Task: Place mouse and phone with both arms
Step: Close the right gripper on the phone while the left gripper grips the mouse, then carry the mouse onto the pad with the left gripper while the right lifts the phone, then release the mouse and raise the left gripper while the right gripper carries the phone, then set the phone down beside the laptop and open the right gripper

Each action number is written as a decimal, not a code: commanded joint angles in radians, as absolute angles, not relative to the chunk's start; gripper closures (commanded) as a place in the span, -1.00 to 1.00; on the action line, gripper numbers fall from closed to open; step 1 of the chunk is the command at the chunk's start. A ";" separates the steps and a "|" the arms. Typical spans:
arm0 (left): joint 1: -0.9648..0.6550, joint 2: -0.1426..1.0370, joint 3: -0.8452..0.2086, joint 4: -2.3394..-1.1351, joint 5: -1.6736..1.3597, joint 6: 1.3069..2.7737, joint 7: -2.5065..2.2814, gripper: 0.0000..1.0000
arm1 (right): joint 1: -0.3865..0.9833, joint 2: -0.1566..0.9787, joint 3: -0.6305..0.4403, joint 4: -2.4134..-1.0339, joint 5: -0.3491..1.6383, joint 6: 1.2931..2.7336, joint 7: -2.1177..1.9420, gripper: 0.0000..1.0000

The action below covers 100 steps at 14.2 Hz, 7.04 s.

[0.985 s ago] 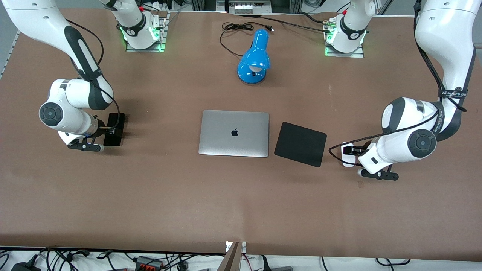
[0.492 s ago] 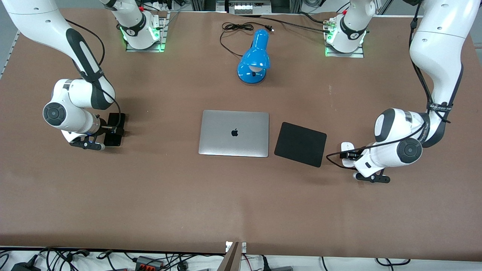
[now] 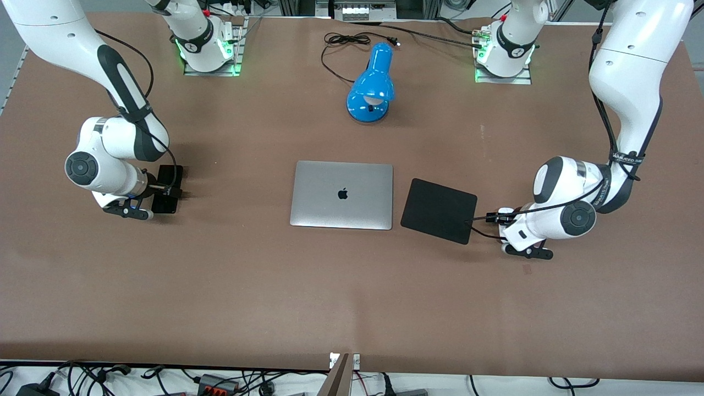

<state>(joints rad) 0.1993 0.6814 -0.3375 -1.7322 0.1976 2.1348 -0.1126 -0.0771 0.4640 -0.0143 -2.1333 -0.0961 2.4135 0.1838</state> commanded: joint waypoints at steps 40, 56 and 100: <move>0.040 0.750 -0.508 -1.603 0.199 1.964 -0.405 -1.00 | -0.083 0.414 0.072 -2.036 -0.075 2.279 0.098 0.52; 0.221 0.399 -0.519 -1.364 0.097 1.424 -0.385 -1.00 | 0.215 0.580 0.167 -1.851 -0.025 2.318 0.509 0.52; 0.311 0.046 -0.416 -1.661 -0.045 1.615 -0.156 -1.00 | 0.117 0.522 0.144 -1.163 -0.051 1.620 0.388 -1.00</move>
<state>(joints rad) 0.3099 0.0466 -0.4096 -1.6712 -0.0220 1.6054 -0.1793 0.1441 0.5254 0.1369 -1.2095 -0.0437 1.6706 0.4084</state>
